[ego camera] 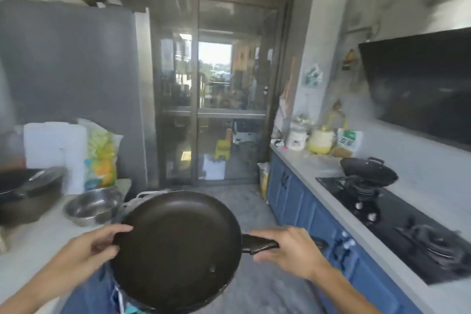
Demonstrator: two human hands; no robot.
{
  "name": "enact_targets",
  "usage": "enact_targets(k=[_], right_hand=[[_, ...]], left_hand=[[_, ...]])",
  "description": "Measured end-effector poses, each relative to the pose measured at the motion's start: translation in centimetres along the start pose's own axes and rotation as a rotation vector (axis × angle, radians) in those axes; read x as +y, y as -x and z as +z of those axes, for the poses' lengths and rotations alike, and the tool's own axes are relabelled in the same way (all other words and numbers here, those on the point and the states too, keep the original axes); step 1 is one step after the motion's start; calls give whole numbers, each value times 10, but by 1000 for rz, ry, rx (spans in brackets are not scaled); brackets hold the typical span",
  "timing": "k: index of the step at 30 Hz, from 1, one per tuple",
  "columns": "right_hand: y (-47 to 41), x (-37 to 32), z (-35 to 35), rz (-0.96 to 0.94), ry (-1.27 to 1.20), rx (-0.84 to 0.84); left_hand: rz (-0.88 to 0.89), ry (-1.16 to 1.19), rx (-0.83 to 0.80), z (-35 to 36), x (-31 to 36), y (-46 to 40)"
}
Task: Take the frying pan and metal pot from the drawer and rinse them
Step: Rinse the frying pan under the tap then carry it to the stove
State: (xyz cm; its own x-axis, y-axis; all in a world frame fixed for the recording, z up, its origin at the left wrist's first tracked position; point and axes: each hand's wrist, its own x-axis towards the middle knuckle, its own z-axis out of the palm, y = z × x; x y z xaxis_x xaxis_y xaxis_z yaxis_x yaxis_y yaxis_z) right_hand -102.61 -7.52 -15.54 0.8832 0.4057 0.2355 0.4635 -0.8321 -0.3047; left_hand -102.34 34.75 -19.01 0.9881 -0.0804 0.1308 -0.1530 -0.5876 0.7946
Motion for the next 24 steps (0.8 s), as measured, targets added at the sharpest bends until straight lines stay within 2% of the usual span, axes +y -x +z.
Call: enact_targets(k=[5, 11, 20, 24], right_hand=[[4, 127, -50, 213, 14, 99], [-33, 249, -55, 468, 14, 187], [-178, 407, -57, 659, 104, 233], [-242, 480, -74, 757, 116, 194]], left_hand=[[157, 23, -103, 111, 81, -138], [210, 43, -266, 207, 139, -299], [348, 19, -401, 308, 149, -562], [335, 37, -492, 356, 159, -670]])
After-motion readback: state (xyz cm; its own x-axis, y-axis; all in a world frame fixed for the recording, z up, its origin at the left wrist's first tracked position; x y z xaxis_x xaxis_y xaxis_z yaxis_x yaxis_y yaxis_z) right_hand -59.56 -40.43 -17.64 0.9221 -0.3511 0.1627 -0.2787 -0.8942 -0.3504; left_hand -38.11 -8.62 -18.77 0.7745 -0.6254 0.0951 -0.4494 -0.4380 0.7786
